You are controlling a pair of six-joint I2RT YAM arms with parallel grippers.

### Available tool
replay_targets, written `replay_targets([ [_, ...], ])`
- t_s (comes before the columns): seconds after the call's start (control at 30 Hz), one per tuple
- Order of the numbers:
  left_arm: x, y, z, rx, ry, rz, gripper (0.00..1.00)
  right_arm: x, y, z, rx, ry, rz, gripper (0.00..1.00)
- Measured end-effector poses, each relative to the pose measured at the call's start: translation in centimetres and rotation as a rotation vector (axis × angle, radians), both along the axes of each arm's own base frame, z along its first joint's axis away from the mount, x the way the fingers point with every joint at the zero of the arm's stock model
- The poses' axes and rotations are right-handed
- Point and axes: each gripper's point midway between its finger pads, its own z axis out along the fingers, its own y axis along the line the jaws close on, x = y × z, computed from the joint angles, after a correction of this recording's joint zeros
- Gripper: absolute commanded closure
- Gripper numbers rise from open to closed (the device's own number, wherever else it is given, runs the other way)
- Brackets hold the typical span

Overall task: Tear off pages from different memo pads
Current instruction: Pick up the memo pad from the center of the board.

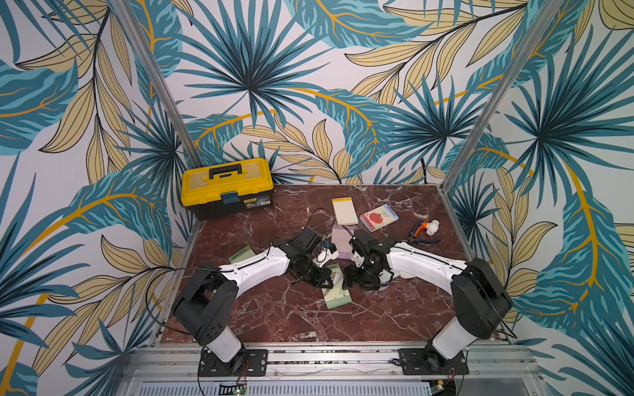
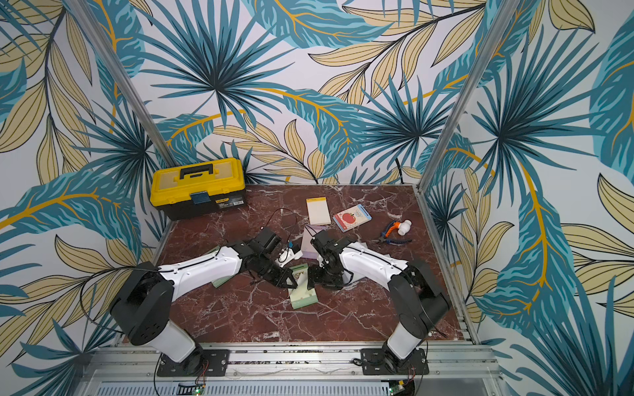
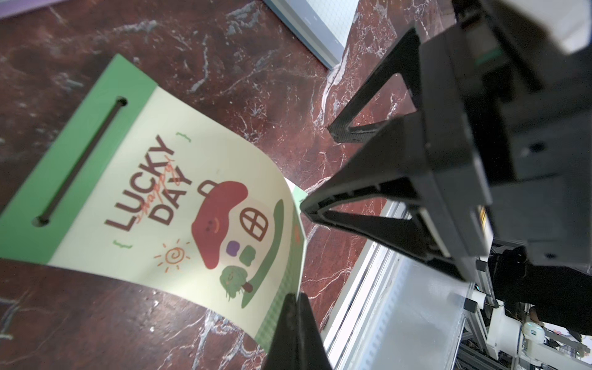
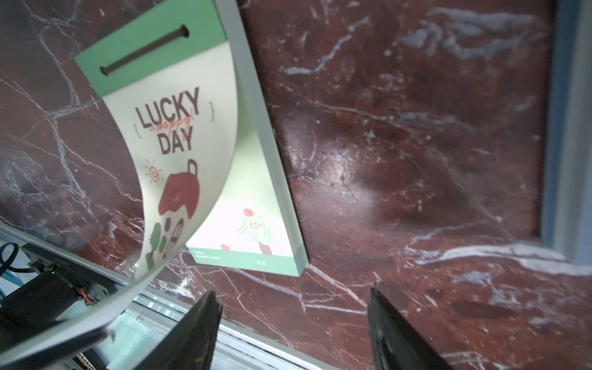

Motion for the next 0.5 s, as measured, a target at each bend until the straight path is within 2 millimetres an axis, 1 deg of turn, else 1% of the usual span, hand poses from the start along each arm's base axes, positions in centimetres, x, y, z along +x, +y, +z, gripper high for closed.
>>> replay_targets([
  [0.07, 0.0, -0.2, 0.2, -0.013, 0.003, -0.003, 0.92, 0.1, -0.1, 0.4, 0.006, -0.008, -0.006, 0.25],
  [0.17, -0.2, -0.5, 0.5, -0.039, 0.017, -0.008, 0.87, 0.0, 0.1, 0.2, 0.012, 0.002, -0.005, 0.25],
  [0.27, -0.3, -0.8, 0.8, -0.057, 0.026, -0.013, 0.85, 0.1, 0.5, -0.2, 0.024, 0.017, -0.012, 0.26],
  [0.5, -0.4, -0.9, 0.6, -0.062, 0.041, -0.016, 0.87, 0.5, 1.3, -1.1, 0.049, 0.040, -0.028, 0.26],
])
